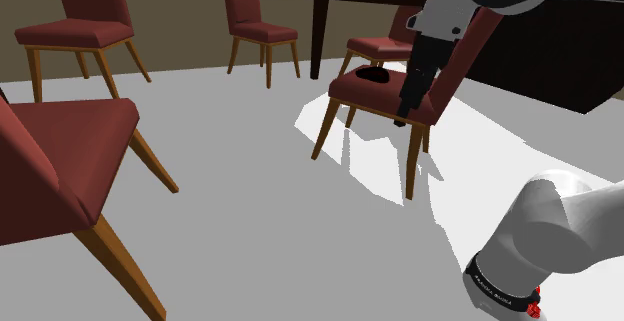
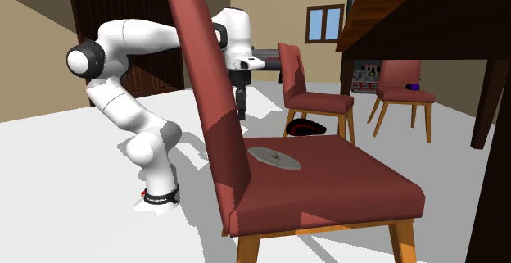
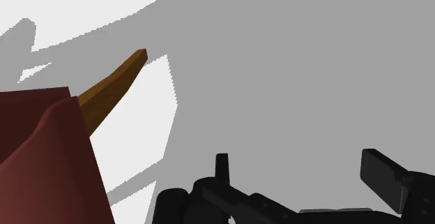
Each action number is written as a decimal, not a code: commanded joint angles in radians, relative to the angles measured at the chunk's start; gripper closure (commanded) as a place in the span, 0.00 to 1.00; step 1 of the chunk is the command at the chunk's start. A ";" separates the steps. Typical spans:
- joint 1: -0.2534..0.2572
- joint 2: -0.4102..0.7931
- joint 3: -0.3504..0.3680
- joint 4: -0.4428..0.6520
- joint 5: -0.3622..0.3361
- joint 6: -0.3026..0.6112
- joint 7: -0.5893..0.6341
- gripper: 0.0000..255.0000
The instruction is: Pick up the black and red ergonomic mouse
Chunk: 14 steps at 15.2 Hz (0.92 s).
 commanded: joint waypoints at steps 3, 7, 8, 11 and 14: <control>-0.006 0.070 -0.029 0.056 -0.028 0.002 -0.047 0.00; -0.014 0.213 -0.082 0.183 -0.073 -0.002 -0.138 0.00; -0.016 0.250 -0.094 0.218 -0.082 -0.005 -0.161 0.00; -0.019 0.362 -0.128 0.330 -0.104 -0.018 -0.227 0.00; -0.023 0.478 -0.157 0.456 -0.118 -0.038 -0.292 0.00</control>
